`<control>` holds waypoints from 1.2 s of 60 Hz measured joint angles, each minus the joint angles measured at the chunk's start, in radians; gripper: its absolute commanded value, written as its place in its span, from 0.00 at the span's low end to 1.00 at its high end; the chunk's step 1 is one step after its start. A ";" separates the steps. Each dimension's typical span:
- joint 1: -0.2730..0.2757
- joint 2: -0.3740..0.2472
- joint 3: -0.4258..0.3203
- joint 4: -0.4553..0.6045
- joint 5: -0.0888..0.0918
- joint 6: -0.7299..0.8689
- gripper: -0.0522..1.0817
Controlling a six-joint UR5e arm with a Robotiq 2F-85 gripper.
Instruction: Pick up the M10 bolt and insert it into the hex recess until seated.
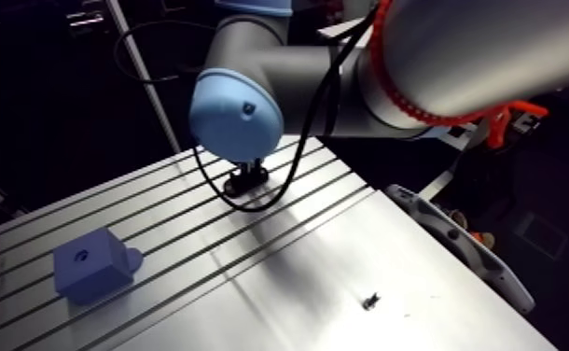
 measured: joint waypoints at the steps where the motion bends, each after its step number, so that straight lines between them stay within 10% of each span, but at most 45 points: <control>1: 0.000 0.000 0.000 0.000 0.000 0.000 0.64; 72: 0.002 -0.013 0.000 0.003 0.007 -0.004 0.73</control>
